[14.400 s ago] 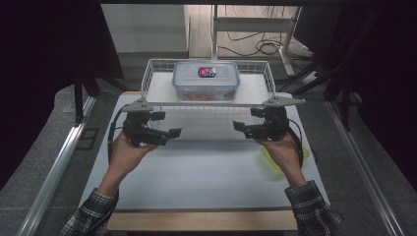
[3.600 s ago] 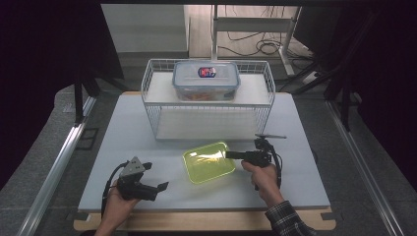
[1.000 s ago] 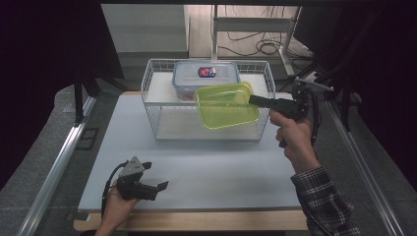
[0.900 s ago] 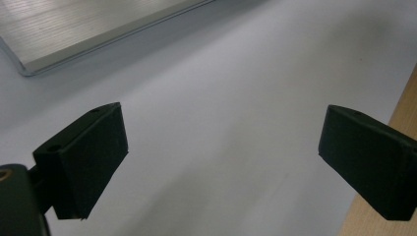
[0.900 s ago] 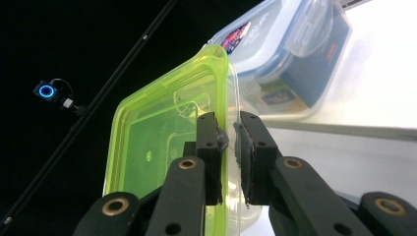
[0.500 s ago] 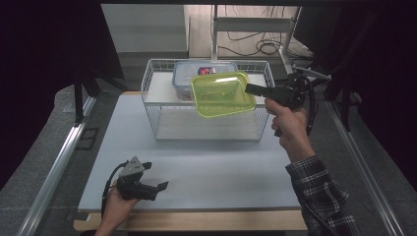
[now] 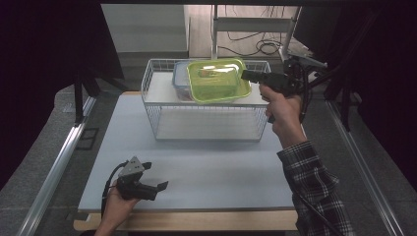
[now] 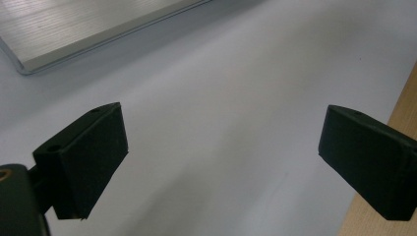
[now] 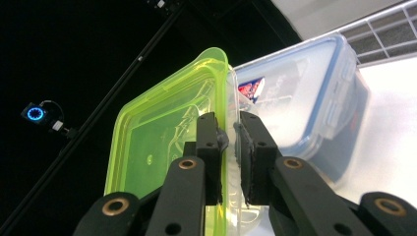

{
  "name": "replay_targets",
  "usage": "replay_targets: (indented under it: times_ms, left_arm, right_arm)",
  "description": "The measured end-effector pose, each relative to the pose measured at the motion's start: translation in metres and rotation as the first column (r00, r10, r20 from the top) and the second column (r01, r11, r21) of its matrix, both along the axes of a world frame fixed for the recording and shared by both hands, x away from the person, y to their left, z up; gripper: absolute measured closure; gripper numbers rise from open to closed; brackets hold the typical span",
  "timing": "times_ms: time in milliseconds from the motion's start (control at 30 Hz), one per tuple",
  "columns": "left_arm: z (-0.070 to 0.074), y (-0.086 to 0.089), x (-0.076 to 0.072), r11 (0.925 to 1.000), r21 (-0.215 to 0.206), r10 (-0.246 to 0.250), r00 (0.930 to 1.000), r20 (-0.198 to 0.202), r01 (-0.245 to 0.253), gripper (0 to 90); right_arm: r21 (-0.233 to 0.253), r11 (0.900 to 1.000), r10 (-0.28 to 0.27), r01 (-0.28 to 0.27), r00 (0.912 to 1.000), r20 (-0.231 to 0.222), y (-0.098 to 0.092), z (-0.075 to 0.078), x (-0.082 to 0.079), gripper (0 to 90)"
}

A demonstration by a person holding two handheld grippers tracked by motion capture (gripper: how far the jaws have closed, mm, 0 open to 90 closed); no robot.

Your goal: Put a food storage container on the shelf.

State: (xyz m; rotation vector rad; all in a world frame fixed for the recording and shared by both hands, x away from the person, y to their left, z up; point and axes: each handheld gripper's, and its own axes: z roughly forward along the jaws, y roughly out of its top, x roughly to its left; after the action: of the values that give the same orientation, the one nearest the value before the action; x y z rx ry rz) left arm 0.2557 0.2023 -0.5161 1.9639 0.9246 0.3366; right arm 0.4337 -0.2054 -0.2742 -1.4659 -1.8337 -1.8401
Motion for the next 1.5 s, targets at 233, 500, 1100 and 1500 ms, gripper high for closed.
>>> replay_targets:
  times_ms: [233, 500, 1100, 1500]
  left_arm:
    - [0.0, 0.001, 0.0, 1.0, 0.0, 0.0, 1.0, 0.001, 0.0, 4.6]
    - [0.0, 0.001, 0.0, 1.0, -0.002, -0.001, 1.0, 0.002, 0.001, 4.6]
    - [0.0, 0.002, 0.0, 1.0, -0.007, -0.003, 1.0, 0.0, 0.003, 4.6]
    - [0.0, 0.002, 0.0, 0.9999, -0.009, -0.004, 1.0, -0.001, 0.004, 4.7]
  right_arm:
    - [0.001, 1.0, -0.029, 0.029, 0.9995, 0.006, 0.007, 0.003, 0.011, 80.1]
    - [-0.009, 0.998, -0.069, 0.069, 0.9976, 0.005, 0.014, 0.004, 0.021, 80.1]
    - [-0.04, 0.986, -0.16, 0.16, 0.9872, 0.002, 0.029, 0.005, 0.045, 80.3]
    - [-0.071, 0.98, -0.184, 0.184, 0.9829, 0.005, 0.038, 0.005, 0.055, 78.5]
